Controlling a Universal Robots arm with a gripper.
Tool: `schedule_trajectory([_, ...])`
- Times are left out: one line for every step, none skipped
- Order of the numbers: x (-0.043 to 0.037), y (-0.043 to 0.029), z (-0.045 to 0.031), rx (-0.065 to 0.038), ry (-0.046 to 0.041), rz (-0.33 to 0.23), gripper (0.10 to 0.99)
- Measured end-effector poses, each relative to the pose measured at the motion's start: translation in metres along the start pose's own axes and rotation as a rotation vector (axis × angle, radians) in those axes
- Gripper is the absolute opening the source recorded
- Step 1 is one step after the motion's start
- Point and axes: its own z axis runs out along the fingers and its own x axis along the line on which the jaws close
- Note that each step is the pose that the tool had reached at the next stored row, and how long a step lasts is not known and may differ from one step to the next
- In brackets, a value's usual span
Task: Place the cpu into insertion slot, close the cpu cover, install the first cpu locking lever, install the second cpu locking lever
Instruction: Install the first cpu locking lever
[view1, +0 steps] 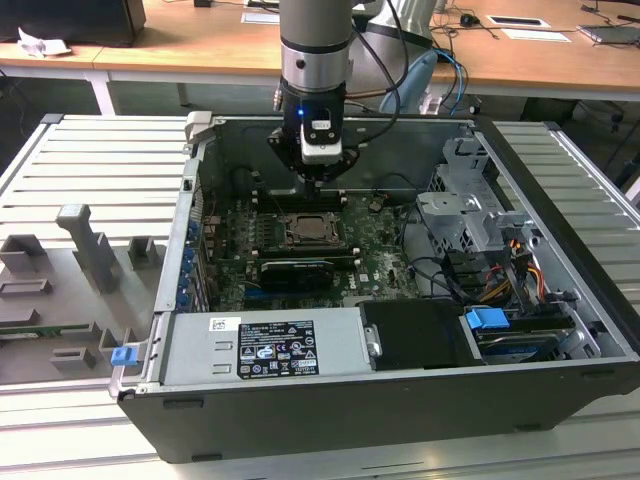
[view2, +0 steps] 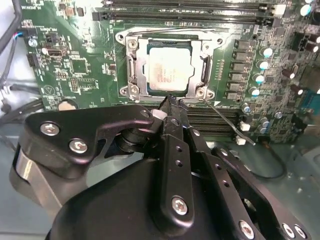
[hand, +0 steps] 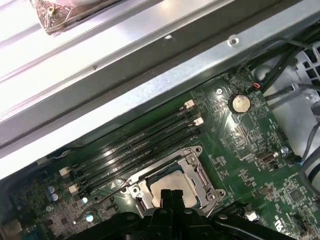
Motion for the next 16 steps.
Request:
schedule_trajectory([0.0, 0.0, 0.0002, 0.0, 0.0012, -0.011, 0.106])
schedule_trajectory([0.0, 0.0, 0.0004, 0.0, 0.0017, -0.023, 0.106])
schedule_trajectory([0.0, 0.0, 0.0004, -0.001, 0.0023, -0.036, 0.106])
schedule_trajectory([0.0, 0.0, 0.0005, -0.001, 0.0031, -0.057, 0.106])
schedule_trajectory([0.0, 0.0, 0.0006, -0.002, 0.0039, -0.075, 0.106])
schedule_trajectory([0.0, 0.0, 0.0007, -0.002, 0.0047, -0.096, 0.106])
schedule_trajectory([0.0, 0.0, 0.0007, -0.003, 0.0054, -0.116, 0.106])
schedule_trajectory([0.0, 0.0, 0.0007, -0.003, 0.0066, -0.144, 0.106])
schedule_trajectory([0.0, 0.0, 0.0007, -0.004, 0.0079, -0.179, 0.106])
schedule_trajectory([0.0, 0.0, 0.0007, -0.005, 0.0084, -0.193, 0.106])
schedule_trajectory([0.0, 0.0, 0.0007, -0.005, 0.0088, -0.203, 0.106])
schedule_trajectory([0.0, 0.0, 0.0007, -0.005, 0.009, -0.21, 0.106])
schedule_trajectory([0.0, 0.0, 0.0007, -0.005, 0.0094, -0.22, 0.106])
schedule_trajectory([0.0, 0.0, 0.0007, -0.005, 0.0097, -0.228, 0.106])
schedule_trajectory([0.0, 0.0, 0.0007, -0.006, 0.01, -0.235, 0.106])
schedule_trajectory([0.0, 0.0, 0.0007, -0.006, 0.0103, -0.243, 0.106])
